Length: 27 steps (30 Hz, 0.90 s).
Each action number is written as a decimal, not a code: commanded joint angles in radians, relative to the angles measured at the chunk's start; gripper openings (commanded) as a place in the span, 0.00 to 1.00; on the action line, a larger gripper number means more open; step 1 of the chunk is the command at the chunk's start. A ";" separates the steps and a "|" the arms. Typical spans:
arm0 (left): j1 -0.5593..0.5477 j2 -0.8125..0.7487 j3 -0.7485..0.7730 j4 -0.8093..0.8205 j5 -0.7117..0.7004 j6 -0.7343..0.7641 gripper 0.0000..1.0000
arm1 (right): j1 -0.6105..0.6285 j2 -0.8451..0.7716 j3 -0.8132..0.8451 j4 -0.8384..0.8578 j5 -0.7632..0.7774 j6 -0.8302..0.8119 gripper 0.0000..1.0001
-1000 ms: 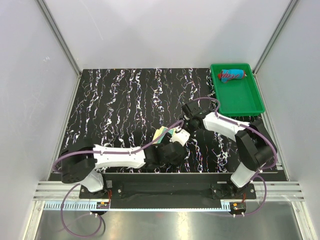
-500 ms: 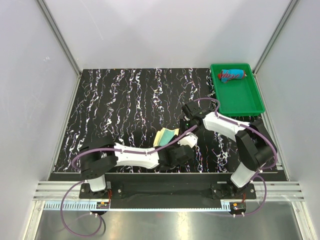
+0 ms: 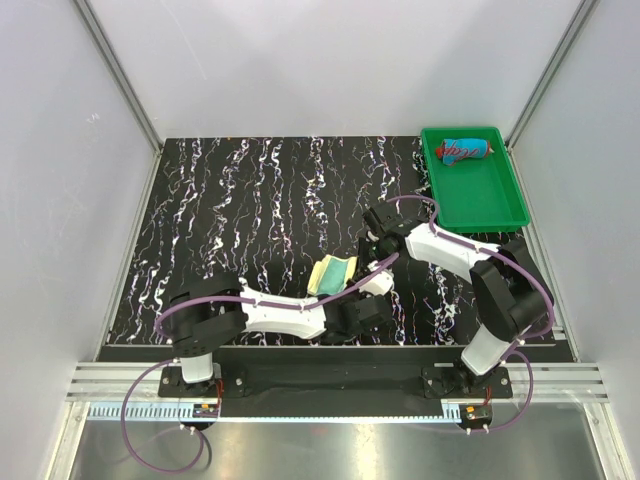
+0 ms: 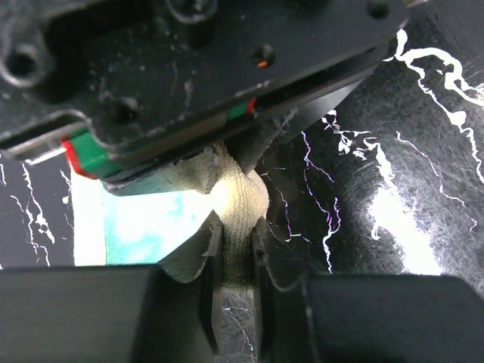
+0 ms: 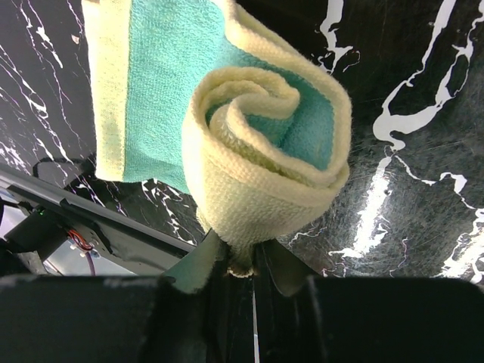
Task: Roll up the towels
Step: Roll the towel
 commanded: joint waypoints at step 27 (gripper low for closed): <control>0.203 -0.244 -0.199 0.182 0.507 -0.099 0.06 | -0.260 -0.069 0.254 -0.250 0.244 -0.155 0.71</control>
